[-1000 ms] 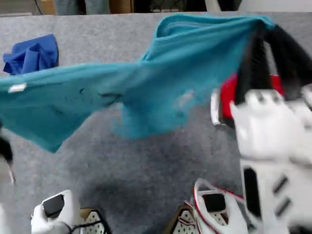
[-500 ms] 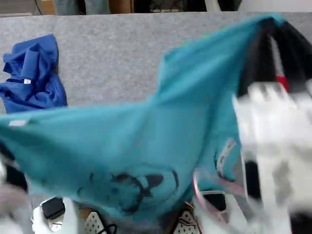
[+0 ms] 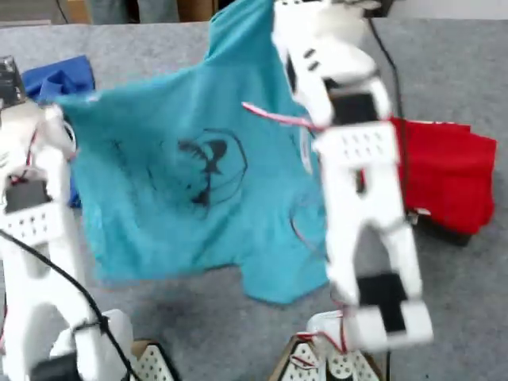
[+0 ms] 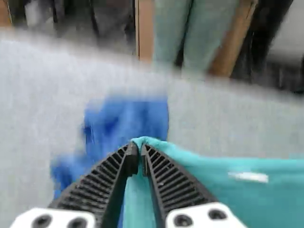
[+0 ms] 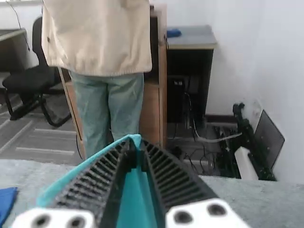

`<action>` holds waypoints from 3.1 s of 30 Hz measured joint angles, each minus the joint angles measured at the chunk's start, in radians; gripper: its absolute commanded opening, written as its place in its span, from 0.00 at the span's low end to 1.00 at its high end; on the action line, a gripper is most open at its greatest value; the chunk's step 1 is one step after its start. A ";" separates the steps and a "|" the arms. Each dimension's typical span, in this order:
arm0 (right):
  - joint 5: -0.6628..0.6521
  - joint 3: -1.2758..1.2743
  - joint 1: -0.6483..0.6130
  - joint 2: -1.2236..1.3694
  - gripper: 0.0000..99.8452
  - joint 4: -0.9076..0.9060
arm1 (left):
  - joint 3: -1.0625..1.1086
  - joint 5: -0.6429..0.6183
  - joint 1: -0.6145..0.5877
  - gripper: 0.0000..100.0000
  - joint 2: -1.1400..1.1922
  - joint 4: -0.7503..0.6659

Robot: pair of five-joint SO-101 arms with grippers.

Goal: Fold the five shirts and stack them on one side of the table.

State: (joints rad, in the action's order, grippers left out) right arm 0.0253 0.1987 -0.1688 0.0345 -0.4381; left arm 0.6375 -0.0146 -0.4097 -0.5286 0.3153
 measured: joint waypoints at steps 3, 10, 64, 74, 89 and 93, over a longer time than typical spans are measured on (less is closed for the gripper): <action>0.000 0.164 0.000 0.155 0.01 -0.048 | -0.117 0.000 0.000 0.03 0.158 -0.018; 0.000 0.560 0.000 0.350 0.01 -0.384 | -0.304 0.002 0.005 0.03 0.236 0.213; -0.480 -1.125 0.222 -0.783 0.01 -0.873 | 0.608 0.123 -0.140 0.03 -0.298 0.678; -0.563 -1.197 0.224 -0.784 0.01 -0.845 | 0.603 0.204 -0.147 0.10 -0.299 0.709; -0.738 -1.197 0.224 -0.784 0.27 -0.993 | 0.603 0.204 -0.253 0.18 -0.301 0.713; -0.692 -1.108 0.226 -0.786 0.28 -1.003 | 0.603 0.204 -0.282 0.23 -0.301 0.715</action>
State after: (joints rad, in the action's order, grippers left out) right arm -0.6667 -0.9091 0.0568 -0.7511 -1.4415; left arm 1.2405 0.1895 -0.6920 -0.8293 1.0303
